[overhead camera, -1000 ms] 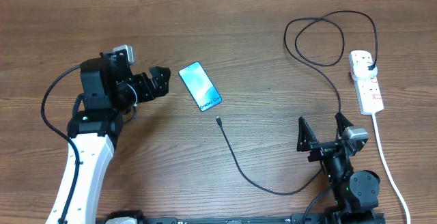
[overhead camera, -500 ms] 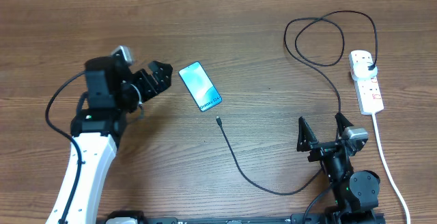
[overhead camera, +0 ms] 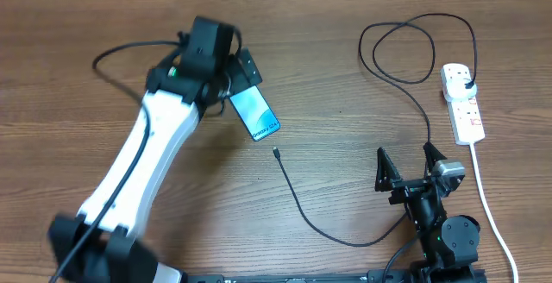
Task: Plug charger to phone and switch on socket
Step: 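Lower the left gripper onto the phone and close on its sides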
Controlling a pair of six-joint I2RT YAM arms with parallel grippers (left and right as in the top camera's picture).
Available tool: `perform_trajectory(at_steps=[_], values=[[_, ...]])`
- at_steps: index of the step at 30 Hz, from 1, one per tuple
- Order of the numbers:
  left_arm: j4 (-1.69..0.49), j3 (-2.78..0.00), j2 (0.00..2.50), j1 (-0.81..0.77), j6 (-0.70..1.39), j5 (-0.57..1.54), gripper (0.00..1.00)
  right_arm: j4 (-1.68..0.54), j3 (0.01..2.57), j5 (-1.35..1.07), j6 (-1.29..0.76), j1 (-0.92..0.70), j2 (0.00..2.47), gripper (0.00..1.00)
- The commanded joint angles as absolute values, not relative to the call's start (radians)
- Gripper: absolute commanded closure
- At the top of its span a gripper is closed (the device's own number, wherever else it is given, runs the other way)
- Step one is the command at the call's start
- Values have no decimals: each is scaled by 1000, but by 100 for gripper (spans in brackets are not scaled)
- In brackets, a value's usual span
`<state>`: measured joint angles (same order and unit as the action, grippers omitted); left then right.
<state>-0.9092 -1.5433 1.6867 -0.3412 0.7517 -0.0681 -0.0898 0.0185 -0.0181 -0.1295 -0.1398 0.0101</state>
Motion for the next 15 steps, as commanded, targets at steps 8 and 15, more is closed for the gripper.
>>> perform_trajectory(at_steps=[8, 15], values=[[-1134, -1976, 2093, -438, 793, -134, 0, -84, 8, -8, -122, -145, 3, 0], [-1200, -1987, 2269, -439, 815, -103, 0, -83, 8, -8, -122, -145, 3, 0]])
